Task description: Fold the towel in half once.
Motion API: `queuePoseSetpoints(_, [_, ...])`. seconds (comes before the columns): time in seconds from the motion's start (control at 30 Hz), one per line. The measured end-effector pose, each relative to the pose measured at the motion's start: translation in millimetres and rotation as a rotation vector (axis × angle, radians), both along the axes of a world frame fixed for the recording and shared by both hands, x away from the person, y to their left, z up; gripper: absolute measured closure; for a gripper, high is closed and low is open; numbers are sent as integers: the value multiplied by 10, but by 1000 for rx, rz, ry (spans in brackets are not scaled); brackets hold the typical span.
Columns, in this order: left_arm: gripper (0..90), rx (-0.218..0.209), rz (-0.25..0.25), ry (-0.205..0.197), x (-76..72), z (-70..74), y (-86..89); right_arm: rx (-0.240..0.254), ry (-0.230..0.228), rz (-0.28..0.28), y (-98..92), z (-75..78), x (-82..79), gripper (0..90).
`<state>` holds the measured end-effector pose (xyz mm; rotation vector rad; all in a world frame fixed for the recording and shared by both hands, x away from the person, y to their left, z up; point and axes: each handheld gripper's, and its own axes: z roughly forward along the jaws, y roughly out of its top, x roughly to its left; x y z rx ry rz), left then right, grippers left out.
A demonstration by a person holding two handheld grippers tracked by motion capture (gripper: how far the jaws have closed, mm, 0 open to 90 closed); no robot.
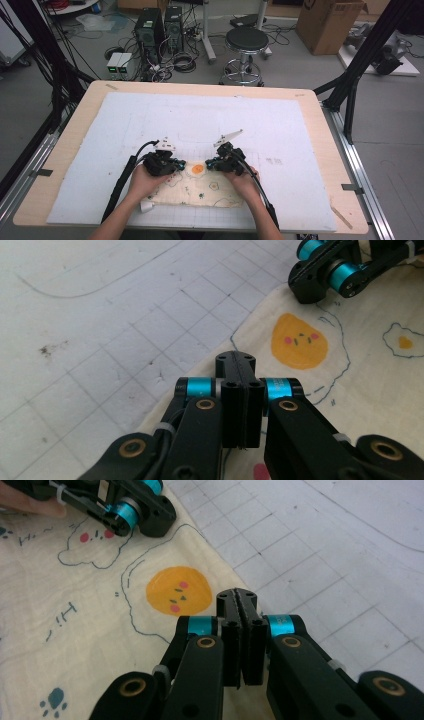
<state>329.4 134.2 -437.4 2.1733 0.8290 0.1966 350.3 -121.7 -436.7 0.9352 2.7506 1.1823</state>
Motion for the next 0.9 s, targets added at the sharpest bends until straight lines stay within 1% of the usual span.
queuePoseSetpoints(0.07, [895,10,-4,-3,-2,6,20,-4,-3,2,-21,0,1,894])
queuePoseSetpoints(0.13, [895,23,3,-10,-6,12,45,-3,-1,-4,-56,-2,-4,894])
queuePoseSetpoints(0.23, [895,38,4,-16,-10,24,100,14,3,-14,-116,-16,-12,894])
queuePoseSetpoints(0.33, [894,25,21,-15,-24,14,190,14,3,-24,-160,-14,-29,892])
queuePoseSetpoints(0.4, [894,17,28,-8,-30,10,250,14,1,-27,-198,-15,-36,891])
queuePoseSetpoints(0.5, [894,2,39,-12,-44,-1,315,14,1,-31,-253,-15,-44,890])
queuePoseSetpoints(0.57, [894,4,42,-15,-51,-2,346,14,-3,-38,-297,-17,-58,887])
queuePoseSetpoints(0.63, [894,-4,51,-13,-61,-6,385,18,-6,-44,-354,-20,-76,887])
queuePoseSetpoints(0.67, [894,4,52,-14,-64,-2,408,20,-6,-49,-379,-22,-85,886])
queuePoseSetpoints(0.77, [894,-12,63,-13,-74,-16,471,21,-12,-57,-456,-27,-103,887])
queuePoseSetpoints(0.9, [894,-21,78,-14,-97,-26,563,20,-14,-67,-556,-27,-127,886])
